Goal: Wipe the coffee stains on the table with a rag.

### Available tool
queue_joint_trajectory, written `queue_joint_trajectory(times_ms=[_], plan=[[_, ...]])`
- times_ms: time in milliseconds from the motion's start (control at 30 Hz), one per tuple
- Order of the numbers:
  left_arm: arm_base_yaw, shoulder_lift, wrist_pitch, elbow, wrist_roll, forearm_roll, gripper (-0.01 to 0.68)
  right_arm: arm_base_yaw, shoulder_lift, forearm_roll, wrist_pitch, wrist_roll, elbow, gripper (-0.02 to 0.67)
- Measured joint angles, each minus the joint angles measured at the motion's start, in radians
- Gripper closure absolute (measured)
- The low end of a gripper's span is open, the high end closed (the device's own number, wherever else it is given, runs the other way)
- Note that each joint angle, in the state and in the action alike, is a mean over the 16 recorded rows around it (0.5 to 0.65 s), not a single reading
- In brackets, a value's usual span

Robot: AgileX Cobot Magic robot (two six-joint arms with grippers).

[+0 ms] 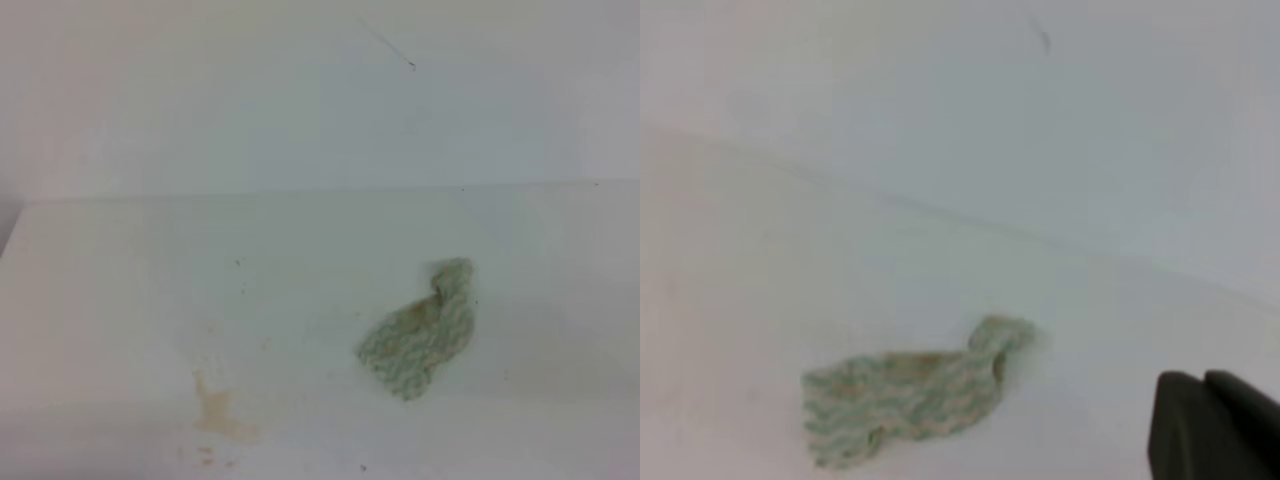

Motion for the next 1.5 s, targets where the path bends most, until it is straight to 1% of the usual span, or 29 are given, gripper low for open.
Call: queue_joint_trajectory(times_ms=[200, 467, 567, 733, 1000, 1167, 1500], plan=[[0.0, 0.003, 0.001, -0.005, 0.0, 0.0, 0.675, -0.088, -0.178, 0.006, 0.001, 0.001, 0.034, 0.647], [0.0, 0.002, 0.0, -0.002, 0.0, 0.0, 0.675, -0.226, -0.369, 0.01, -0.087, 0.002, 0.193, 0.647], [0.0, 0.002, 0.0, -0.002, 0.0, 0.0, 0.675, -0.261, -0.414, 0.01, -0.076, 0.002, 0.261, 0.647], [0.0, -0.003, -0.002, 0.005, 0.0, 0.0, 0.674, -0.311, -0.46, 0.011, 0.004, 0.002, 0.34, 0.647], [0.0, -0.008, -0.004, 0.012, 0.0, 0.0, 0.674, -0.368, -0.466, 0.01, 0.152, 0.003, 0.365, 0.648], [0.0, -0.008, -0.004, 0.012, 0.0, 0.0, 0.674, -0.388, -0.465, 0.01, 0.158, 0.003, 0.368, 0.648], [0.0, 0.004, 0.001, -0.005, 0.0, -0.001, 0.675, -0.39, -0.465, 0.01, 0.161, 0.003, 0.368, 0.649]])
